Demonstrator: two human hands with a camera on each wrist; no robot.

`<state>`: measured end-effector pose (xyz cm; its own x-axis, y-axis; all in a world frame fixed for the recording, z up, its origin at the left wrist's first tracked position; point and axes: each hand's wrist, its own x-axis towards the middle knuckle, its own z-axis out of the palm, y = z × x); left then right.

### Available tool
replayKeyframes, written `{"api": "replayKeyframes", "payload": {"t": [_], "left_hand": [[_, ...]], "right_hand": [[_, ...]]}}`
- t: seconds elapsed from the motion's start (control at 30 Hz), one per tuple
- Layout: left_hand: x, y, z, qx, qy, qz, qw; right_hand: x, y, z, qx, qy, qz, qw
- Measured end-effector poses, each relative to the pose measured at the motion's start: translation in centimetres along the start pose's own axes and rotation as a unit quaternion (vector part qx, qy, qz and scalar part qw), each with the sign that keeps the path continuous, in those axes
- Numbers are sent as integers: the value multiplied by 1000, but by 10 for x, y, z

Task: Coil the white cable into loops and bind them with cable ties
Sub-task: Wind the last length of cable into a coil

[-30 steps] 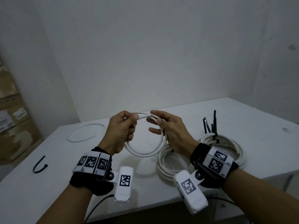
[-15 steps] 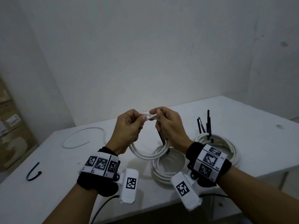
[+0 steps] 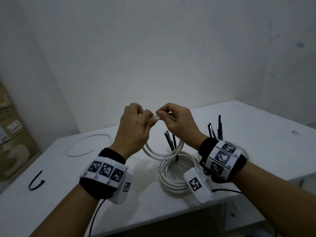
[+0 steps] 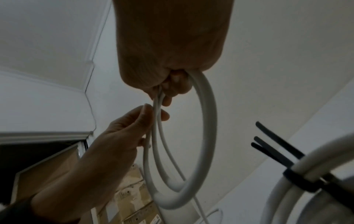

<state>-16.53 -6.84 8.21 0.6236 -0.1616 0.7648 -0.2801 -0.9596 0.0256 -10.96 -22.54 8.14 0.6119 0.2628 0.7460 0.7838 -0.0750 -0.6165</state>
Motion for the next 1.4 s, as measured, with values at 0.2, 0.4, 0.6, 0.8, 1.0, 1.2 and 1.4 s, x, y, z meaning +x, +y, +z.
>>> {"api": "replayKeyframes", "payload": {"t": [0.2, 0.4, 0.6, 0.8, 1.0, 1.2, 1.4], "left_hand": [[16, 6, -22, -420, -164, -195, 871], [17, 5, -28, -537, -154, -262, 787], [21, 4, -29, -532, -16, -297, 793], [30, -13, -43, -558, 53, -330, 759], [25, -13, -49, -603, 71, -360, 708], [13, -16, -51, -649, 79, -376, 656], [0, -23, -51, -637, 64, -412, 648]], "right_hand": [[15, -8, 6, -59, -4, -99, 993], [27, -11, 16, -74, -4, -147, 986], [29, -22, 17, -43, 91, -48, 994], [-25, -25, 41, 292, 17, 471, 832], [-42, -21, 76, 570, -31, 616, 543], [-27, -40, 85, 596, 99, 606, 517], [0, -20, 64, 572, 103, 579, 572]]}}
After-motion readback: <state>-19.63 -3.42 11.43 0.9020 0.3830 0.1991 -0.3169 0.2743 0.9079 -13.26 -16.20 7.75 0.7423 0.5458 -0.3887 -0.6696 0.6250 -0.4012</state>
